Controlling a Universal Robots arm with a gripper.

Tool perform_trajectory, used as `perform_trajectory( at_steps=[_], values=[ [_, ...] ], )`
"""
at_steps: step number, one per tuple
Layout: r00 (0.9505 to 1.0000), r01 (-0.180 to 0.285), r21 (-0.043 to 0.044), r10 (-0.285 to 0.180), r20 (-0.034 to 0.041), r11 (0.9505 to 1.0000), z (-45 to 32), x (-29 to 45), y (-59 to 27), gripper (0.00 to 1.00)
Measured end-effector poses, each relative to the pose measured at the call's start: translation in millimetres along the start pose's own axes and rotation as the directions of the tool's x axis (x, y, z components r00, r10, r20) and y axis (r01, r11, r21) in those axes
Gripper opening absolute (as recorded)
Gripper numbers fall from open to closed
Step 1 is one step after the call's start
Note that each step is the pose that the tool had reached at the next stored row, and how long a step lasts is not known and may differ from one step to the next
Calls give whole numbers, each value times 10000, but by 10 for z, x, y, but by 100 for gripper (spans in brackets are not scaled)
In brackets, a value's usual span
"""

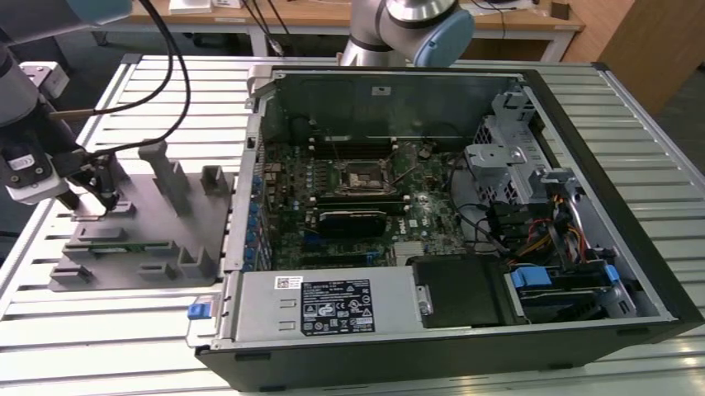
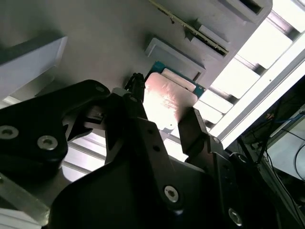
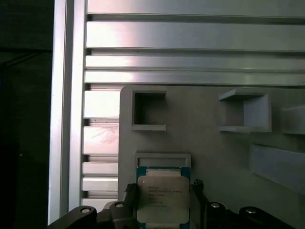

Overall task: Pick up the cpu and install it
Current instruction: 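Pick up the cpu and move it towards the insertion slot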

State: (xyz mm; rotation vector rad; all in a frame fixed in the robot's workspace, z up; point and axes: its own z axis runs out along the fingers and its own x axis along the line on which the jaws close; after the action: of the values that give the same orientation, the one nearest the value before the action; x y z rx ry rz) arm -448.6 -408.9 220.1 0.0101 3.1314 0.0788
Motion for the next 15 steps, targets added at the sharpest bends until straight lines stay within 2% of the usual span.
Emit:
perform_trajectory(
  at_steps=[15],
  values=[
    [10000, 0, -21, 0, -1, 10000, -178, 0, 9, 53]
  ],
)
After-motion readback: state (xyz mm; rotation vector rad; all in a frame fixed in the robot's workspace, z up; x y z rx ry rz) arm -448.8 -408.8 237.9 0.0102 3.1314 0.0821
